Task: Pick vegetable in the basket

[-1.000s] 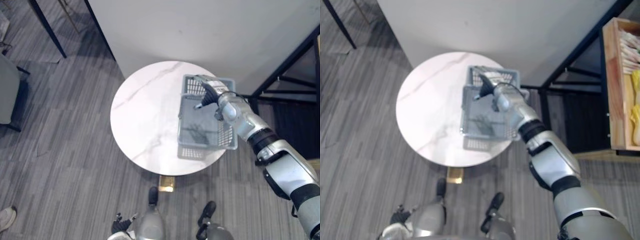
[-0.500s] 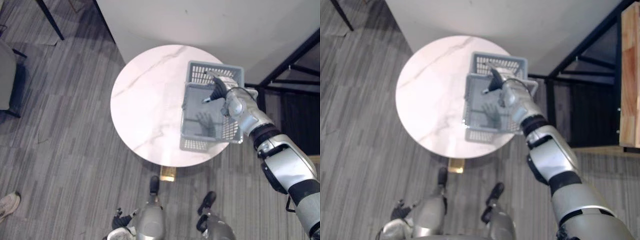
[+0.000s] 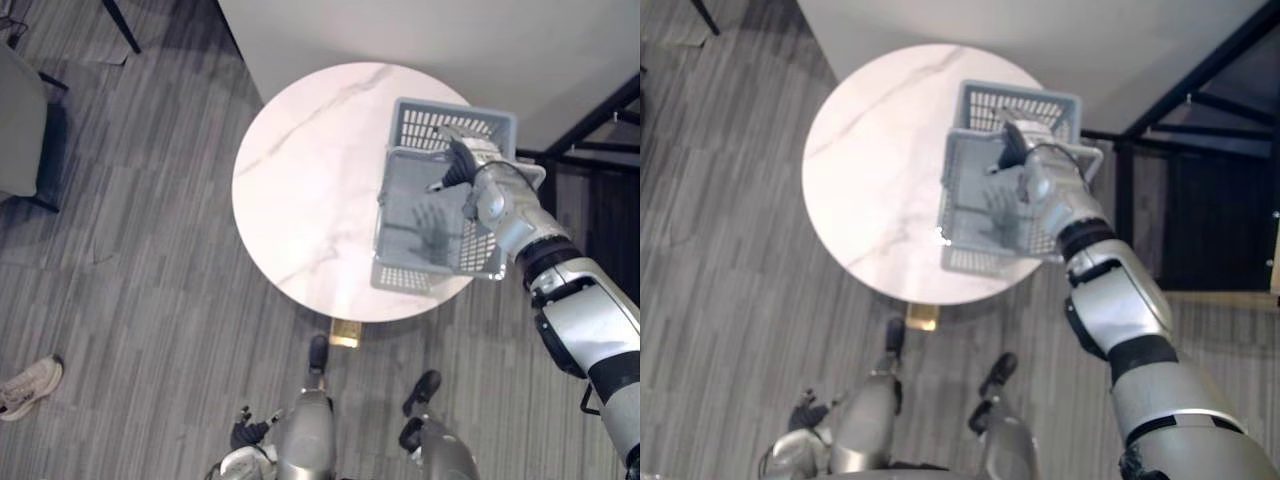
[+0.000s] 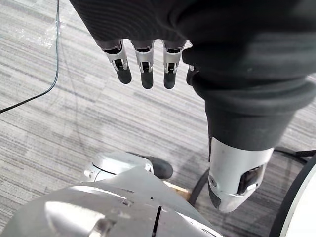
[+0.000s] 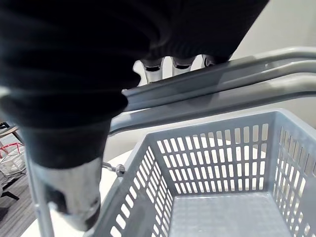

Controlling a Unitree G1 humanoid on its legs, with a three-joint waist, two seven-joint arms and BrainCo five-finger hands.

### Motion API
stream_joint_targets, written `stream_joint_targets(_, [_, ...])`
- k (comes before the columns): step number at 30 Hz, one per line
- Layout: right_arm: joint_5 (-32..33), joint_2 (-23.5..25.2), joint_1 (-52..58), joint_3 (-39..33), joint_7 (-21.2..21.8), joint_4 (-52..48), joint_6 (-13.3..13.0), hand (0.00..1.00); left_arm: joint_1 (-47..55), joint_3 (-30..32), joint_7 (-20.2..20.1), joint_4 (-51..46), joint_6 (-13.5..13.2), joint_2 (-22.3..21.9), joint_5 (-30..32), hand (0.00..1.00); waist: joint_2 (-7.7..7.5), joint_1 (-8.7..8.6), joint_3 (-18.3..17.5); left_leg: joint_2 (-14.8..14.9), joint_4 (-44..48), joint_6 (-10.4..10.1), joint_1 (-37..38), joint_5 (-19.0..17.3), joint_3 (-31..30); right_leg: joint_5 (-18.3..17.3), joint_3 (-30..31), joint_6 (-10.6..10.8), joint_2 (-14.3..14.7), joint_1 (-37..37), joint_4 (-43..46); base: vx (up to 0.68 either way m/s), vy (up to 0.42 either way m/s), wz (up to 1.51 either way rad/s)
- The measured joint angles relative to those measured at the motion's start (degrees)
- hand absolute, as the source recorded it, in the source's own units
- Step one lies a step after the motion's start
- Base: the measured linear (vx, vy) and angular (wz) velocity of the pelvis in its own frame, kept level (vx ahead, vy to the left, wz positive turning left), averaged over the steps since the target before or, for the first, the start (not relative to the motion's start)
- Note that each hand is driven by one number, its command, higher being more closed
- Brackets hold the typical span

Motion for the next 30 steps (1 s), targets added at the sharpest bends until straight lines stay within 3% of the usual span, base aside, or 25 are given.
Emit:
stream_joint_targets(14, [-2.36,-2.03,-0.44,0.81,-0.38,0.51,-0.25,1.0,-0.12,-0.7,0.04,-0.06,-0.53,-0.14,-0.08,0.0,1.16,0.01,0.56,-0.93,-0.25,0.14,-0.6,0.53,-0.54,0.06,-0.47,0.08,-0.9,-0.33,0.05,0.01,0.006,0.03])
stream_joint_targets(21, [-2.54,-3.38,0.67,5.53,0.28,-1.23,-0.82,1.0,-0.12,-0.49,0.07,-0.12,-0.34,-0.33,0.06,0.0,1.35,-0.07,0.45,-0.94,-0.25,0.02,0.98,0.62,-0.11,0.14,0.4,0.16,-0.98,0.69,0.02,0.02,0.003,-0.05])
stream_joint_targets(26, [-2.61,-6.31,4.91,10.27,3.21,-12.06,-1.95,1.0,0.01,0.71,0.05,-0.02,0.65,-0.42,0.76,0.0,1.45,-1.63,0.19,-0.75,-0.83,0.02,3.14,0.62,0.74,0.18,1.45,0.2,-0.82,1.86,0.01,0.01,0.001,-0.12])
stream_joint_targets(30, [-2.31,-10.58,10.05,12.39,5.44,-24.54,-3.47,1.0,0.9,2.99,-0.14,0.21,2.08,-0.46,3.19,0.0,0.75,-3.26,-2.58,-0.73,-1.25,0.01,6.2,0.61,3.3,0.38,3.98,0.45,-0.73,3.19,-0.47,0.02,0.0,-0.28])
